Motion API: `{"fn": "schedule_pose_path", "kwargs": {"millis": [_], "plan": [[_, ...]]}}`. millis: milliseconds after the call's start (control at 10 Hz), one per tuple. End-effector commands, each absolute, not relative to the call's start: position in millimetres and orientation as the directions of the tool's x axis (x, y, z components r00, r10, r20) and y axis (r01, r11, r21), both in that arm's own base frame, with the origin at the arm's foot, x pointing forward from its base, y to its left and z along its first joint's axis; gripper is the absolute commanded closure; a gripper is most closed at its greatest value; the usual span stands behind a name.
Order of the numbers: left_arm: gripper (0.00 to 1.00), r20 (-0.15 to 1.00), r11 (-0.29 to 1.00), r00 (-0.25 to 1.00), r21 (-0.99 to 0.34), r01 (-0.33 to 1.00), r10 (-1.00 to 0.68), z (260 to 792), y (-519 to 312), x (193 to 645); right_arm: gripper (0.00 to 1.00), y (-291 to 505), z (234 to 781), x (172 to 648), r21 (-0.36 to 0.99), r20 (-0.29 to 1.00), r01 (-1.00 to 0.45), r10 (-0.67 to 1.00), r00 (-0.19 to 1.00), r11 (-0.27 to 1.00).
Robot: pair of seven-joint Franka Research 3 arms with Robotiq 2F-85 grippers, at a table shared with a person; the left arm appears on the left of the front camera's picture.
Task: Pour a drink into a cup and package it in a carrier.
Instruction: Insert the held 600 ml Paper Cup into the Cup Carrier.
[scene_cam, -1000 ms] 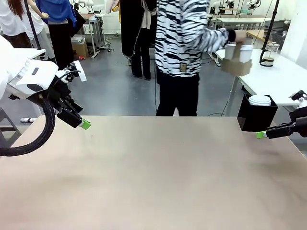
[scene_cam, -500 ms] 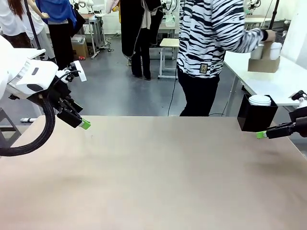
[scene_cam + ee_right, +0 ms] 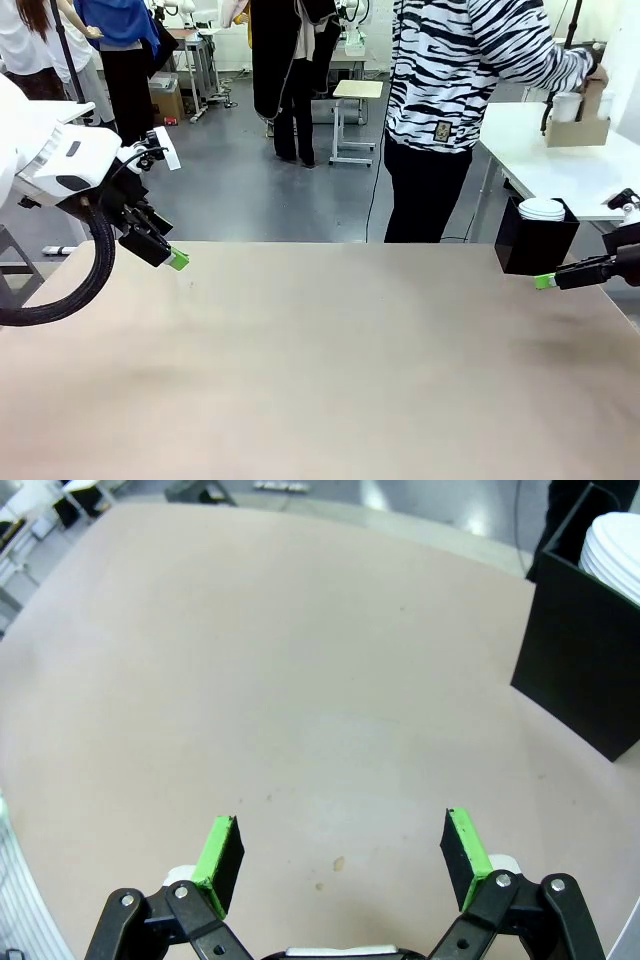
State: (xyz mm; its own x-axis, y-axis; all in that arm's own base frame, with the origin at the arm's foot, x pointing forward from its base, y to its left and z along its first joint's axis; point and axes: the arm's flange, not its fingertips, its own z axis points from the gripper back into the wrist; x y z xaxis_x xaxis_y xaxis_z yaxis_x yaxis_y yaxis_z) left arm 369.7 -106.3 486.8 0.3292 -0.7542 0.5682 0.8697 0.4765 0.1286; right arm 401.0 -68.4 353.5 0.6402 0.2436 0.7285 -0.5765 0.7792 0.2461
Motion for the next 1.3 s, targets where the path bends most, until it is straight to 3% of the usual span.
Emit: {"fn": "schedule_pose_path", "kwargs": {"millis": [0,1200], "plan": [[0.0,0.576,0.485,0.341,0.112,0.868,-0.743,487.2,-106.7,369.6,0.0,-70.8,353.1,398.6,0.25,0.728,-0.583,0.247,0.639,0.773],[0.0,0.576,0.485,0.341,0.112,0.868,-0.743,487.2,-106.7,369.6,0.0,-70.8,353.1,398.6,0.25,0.728,-0.583,0.247,0.639,0.773]]}}
